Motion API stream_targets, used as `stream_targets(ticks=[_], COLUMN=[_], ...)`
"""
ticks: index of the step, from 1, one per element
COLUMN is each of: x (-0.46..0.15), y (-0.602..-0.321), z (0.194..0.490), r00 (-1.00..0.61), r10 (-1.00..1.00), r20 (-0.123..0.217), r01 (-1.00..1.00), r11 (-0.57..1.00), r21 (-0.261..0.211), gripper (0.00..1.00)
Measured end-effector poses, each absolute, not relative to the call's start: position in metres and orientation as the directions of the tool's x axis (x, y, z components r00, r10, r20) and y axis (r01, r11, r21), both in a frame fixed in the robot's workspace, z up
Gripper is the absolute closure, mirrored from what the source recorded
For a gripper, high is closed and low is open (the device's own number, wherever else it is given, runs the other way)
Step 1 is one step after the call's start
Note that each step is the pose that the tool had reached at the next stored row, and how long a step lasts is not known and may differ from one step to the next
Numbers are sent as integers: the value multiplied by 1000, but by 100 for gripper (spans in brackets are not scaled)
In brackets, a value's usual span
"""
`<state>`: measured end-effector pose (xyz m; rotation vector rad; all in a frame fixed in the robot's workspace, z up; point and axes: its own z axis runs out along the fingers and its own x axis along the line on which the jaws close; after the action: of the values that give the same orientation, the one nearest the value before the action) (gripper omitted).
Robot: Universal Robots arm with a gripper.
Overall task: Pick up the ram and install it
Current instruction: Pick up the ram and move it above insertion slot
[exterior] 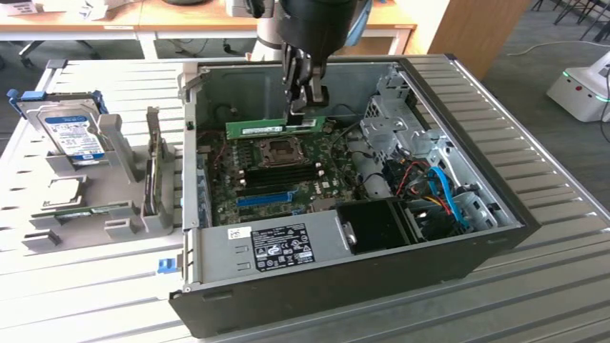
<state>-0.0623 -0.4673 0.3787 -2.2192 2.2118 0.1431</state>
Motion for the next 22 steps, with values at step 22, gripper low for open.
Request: stream_targets(ticks=[22], x=[-62], y=[-442], z=[375], r00=[1], r10=[-998], r20=[-68], r01=[-998], r11=[-5], r21=[61], gripper=[88])
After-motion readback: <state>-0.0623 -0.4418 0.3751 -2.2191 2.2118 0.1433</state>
